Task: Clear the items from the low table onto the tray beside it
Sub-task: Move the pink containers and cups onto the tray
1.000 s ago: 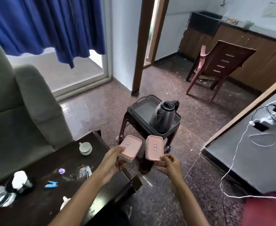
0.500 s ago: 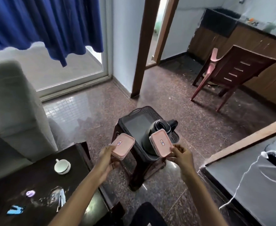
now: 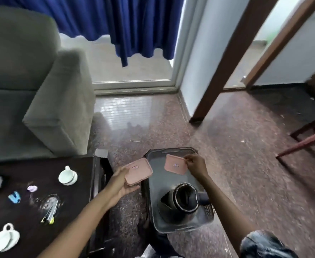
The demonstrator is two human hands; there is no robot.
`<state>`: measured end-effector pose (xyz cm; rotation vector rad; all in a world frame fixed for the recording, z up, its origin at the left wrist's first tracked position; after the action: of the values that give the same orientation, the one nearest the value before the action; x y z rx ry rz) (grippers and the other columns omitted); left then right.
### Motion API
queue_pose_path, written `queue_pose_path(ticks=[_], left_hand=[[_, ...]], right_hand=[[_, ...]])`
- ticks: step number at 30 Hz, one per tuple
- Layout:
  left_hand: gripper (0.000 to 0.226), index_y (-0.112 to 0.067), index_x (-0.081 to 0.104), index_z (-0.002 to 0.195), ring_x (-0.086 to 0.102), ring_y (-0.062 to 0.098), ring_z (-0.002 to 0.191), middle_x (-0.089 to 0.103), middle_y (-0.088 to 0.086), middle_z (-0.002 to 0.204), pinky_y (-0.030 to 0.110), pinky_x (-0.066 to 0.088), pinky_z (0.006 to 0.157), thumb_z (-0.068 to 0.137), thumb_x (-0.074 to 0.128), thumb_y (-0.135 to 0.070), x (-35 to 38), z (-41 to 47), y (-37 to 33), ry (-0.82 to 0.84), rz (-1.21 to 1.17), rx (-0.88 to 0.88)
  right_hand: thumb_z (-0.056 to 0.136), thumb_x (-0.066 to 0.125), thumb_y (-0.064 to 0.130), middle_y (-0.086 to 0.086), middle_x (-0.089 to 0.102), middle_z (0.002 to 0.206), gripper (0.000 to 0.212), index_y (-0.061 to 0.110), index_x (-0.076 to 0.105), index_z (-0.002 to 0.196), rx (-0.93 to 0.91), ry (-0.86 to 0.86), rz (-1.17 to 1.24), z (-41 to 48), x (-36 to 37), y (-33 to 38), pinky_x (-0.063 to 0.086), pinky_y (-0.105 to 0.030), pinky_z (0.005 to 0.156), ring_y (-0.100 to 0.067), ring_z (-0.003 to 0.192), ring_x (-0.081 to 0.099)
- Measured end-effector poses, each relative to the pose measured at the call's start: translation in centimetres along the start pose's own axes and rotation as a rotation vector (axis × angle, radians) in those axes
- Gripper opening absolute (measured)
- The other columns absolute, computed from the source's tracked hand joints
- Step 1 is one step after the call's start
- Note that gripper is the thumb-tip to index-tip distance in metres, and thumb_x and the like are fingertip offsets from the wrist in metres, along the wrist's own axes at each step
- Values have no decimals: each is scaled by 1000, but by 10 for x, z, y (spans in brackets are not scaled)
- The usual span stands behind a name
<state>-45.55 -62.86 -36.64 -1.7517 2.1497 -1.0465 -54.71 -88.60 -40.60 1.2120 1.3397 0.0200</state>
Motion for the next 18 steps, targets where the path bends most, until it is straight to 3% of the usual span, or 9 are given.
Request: queue_pose_path(ticks=[3,9,12,14,18], left_hand=[[22,-16,47,119,59,22,83,59,9,101,31,58,55,97,45,-19,29,11,-1,-11,62,-50],[33,-15,46,121,60,17,78,60,10,103,23,56,55,90,55,-9,53,27,3,-101,144,-29],[39,-18,43,122,61,19,82,59,13,114,27,56,63,88,59,-9,51,29,15,-191,128,-26],[38,-18,42,119,61,18,79,60,11,111,27,55,62,87,59,-9,51,28,23,-235,103,-29],[35,-17,44,117,60,16,78,63,7,103,27,51,63,87,60,-9,50,26,38,-299,33,-41]], right_hand=[[77,55,-4,-30,68,90,17,-11,70,81,14,152,-105,34,20,-24,45,-40,71,-35,85,66],[77,51,-6,-27,70,92,24,-7,72,86,51,338,-132,74,55,-37,48,-36,73,-31,90,67],[76,52,-5,-27,70,92,23,-5,73,86,96,388,-106,90,74,-40,44,-31,67,-24,90,67],[78,52,-3,-28,66,86,22,-6,72,88,140,395,-89,96,84,-43,35,-25,65,-13,87,60],[74,52,-3,-29,51,71,19,4,64,61,194,365,-74,105,96,-41,31,-27,56,-14,76,55]])
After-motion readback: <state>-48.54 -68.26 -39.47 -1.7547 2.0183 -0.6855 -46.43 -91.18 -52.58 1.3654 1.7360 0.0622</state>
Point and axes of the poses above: each hand's wrist, its own z-axis towards the middle knuckle, its own x-axis out of the palm, y = z × x, the point moved 1 cm from there along z, towards the middle knuckle
